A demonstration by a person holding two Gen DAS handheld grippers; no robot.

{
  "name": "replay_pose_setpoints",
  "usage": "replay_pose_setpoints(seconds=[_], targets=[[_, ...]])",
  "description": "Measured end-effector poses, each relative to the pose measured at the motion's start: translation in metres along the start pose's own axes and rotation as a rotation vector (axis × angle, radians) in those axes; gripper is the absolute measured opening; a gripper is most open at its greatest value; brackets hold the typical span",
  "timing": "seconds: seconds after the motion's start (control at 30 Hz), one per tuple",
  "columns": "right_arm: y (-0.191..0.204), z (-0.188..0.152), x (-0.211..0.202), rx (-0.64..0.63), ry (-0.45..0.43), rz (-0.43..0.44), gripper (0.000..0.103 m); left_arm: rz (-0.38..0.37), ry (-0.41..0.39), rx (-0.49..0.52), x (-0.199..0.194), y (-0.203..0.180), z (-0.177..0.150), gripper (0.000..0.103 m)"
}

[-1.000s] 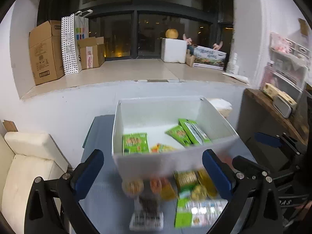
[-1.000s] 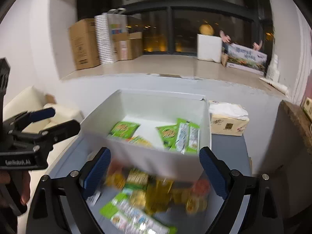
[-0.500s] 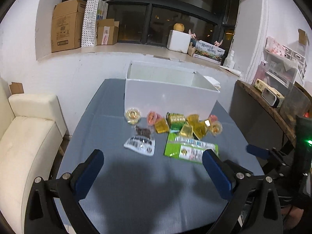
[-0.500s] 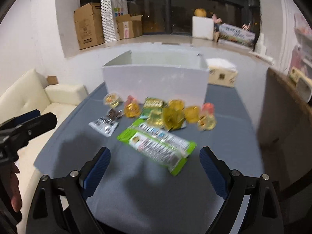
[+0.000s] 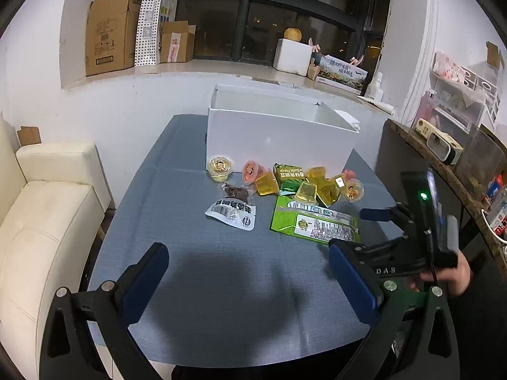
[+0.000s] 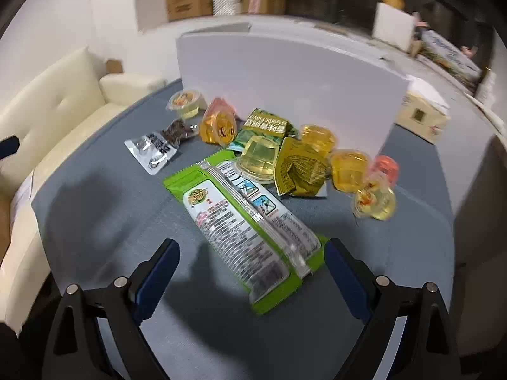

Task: Organize snacks
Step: 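Grasp another green-and-white stick pack from the table with the right gripper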

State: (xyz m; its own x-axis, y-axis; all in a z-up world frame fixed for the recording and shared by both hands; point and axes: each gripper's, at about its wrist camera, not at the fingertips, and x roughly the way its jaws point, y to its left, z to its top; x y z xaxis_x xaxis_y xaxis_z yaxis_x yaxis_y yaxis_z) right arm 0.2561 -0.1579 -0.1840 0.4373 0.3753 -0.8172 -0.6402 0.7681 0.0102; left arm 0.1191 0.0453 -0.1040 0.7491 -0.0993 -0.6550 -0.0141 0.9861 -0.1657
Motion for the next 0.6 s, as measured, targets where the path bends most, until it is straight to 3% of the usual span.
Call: replay_pose_setpoints(seconds=[0.07,0.27,0.37,0.5,0.53,0.6], targets=[[-0.006,0.003,0.01,-0.018,0.024,0.046,0.095,0.002,0.0,0.011,0.001,-0.003,0.0,0.103],[-0.012,0.009,0.026,-0.097,0.025,0.035,0.096,0.003,0.01,0.031,0.006,-0.008,0.001,0.103],[-0.014,0.009,0.035,-0.109,0.049,0.033,0.103,0.004,0.018,0.032,0.01,-0.011,0.001,0.103],[-0.017,0.002,0.034,-0.103,0.001,0.048,0.103,0.011,0.027,0.04,0.014,-0.013,-0.001,0.103],[-0.017,-0.001,0.032,-0.101,0.004,0.049,0.102,0.014,0.032,0.04,0.016,-0.012,-0.001,0.103],[-0.013,-0.006,0.024,-0.117,-0.004,0.046,0.087,0.018,0.038,0.035,0.018,-0.011,-0.002,0.103]])
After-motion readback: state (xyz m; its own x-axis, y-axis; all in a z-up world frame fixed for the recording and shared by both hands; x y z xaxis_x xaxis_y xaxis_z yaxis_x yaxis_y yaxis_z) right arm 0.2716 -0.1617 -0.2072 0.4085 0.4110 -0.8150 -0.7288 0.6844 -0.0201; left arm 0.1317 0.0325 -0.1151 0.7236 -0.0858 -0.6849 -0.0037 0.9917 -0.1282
